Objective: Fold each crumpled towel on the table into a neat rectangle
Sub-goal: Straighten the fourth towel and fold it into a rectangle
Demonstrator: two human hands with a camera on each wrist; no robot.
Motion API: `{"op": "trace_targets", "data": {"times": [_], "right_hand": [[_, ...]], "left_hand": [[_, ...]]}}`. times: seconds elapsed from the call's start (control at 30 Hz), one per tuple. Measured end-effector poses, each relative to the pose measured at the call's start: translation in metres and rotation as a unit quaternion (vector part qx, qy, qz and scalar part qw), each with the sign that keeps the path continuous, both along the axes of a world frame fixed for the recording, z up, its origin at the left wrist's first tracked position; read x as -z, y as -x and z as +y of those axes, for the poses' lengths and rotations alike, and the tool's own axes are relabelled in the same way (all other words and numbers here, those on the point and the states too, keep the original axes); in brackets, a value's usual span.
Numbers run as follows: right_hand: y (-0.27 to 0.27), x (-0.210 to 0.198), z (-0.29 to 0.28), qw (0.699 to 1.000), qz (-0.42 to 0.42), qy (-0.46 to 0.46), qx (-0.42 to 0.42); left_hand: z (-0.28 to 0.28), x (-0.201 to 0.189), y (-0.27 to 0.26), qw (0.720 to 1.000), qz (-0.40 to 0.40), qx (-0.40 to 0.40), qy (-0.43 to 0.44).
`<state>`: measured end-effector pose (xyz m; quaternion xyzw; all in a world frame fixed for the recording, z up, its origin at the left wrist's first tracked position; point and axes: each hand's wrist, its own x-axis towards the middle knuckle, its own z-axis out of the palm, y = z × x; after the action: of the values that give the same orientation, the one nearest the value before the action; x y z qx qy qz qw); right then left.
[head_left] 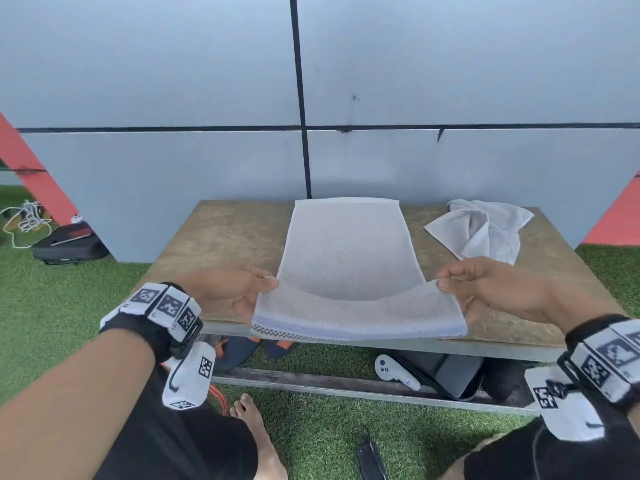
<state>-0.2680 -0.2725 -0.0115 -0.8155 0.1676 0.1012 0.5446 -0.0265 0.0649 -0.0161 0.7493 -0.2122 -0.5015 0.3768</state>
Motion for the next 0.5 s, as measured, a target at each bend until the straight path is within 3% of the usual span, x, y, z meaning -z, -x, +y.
{"op": "trace_targets", "data": {"times": [0.1, 0.27, 0.5], "right_hand": [[-0.005, -0.002, -0.003, 1.0, -0.005, -0.018, 0.014], [-0.031, 0.0, -0.006, 0.991, -0.07, 0.038, 0.107], [-0.093, 0.027, -0.028, 0.967, -0.104, 0.094, 0.21]], "left_hand": [[0.001, 0.0, -0.002, 0.998, 0.045, 0.015, -0.029], [-0.013, 0.015, -0.021, 0.994, -0.068, -0.077, 0.021], [-0.054, 0.037, -0.058, 0.953, -0.21, -0.203, 0.081]]}}
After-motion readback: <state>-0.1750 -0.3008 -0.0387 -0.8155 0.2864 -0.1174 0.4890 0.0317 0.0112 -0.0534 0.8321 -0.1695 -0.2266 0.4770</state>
